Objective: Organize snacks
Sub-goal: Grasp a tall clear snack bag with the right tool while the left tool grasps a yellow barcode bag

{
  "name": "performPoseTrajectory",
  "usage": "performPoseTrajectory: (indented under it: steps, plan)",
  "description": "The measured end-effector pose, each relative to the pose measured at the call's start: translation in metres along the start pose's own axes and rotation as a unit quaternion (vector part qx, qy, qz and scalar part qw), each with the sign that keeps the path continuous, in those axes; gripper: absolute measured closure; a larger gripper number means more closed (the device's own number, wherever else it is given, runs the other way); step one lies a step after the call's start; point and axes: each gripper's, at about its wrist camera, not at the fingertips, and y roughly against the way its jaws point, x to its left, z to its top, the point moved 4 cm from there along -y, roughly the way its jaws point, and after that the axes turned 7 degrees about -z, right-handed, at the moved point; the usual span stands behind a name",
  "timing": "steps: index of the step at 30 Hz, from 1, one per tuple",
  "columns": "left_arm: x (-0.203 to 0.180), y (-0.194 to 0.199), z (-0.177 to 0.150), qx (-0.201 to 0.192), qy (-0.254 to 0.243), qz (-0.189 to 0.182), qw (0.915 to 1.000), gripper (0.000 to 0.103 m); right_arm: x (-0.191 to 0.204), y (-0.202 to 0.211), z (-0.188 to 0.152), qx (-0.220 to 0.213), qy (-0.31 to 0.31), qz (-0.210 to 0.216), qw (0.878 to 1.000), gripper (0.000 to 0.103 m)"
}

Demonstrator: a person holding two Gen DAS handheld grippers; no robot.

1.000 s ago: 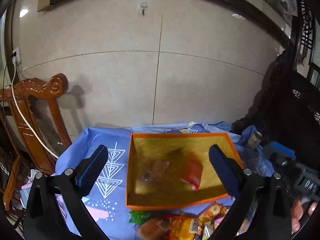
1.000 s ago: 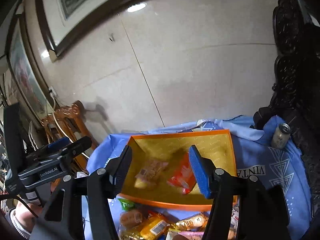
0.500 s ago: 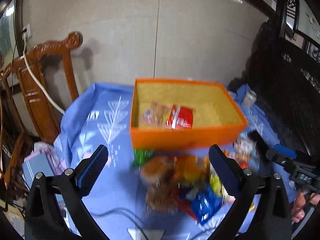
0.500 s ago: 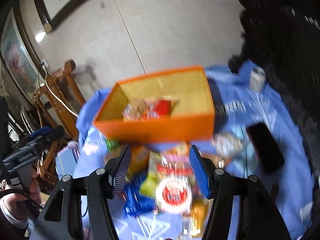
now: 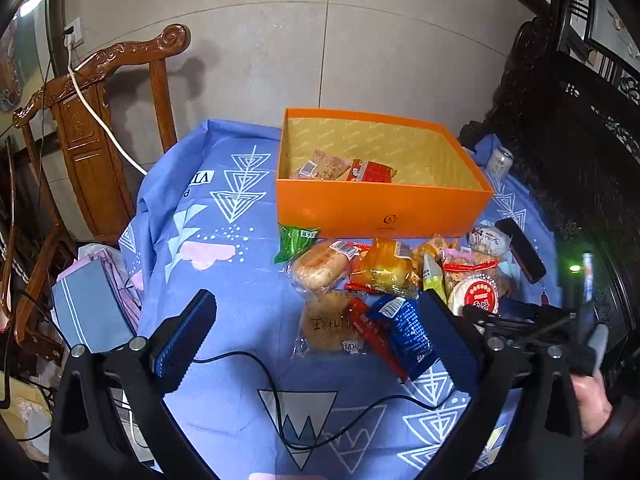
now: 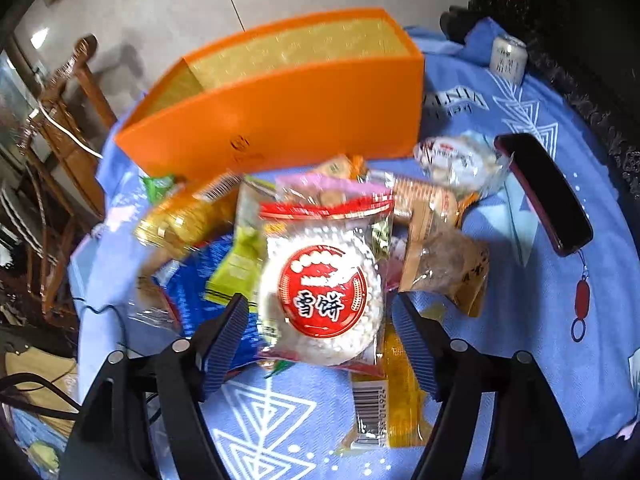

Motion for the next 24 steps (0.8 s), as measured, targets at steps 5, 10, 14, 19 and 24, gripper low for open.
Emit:
performPoseTrajectory:
  steps: [5,10,14,19,24]
  plan:
    - [0.005,0.002,0.000,0.000,0.009,0.004,1.0000,0.004,0.005,-0.014,0.002,0.015,0.004,-0.006,1.000,0.027]
    - [0.005,-0.007,0.000,0.015,0.016,0.001,0.9998,0.004,0.006,-0.019,0.000,0.015,0.009,-0.012,1.000,0.037]
    - [0.000,-0.020,-0.003,0.031,0.014,-0.005,0.9994,0.004,-0.002,0.005,0.002,-0.018,0.004,0.002,1.000,0.065]
    - [-0.016,-0.049,-0.013,0.064,0.004,-0.025,0.9977,0.004,-0.013,0.036,-0.001,-0.041,-0.013,0.027,0.999,0.086]
    - [-0.036,-0.079,-0.020,0.093,-0.021,-0.032,0.9949,0.004,-0.014,0.044,-0.008,-0.040,-0.008,0.047,0.998,0.088]
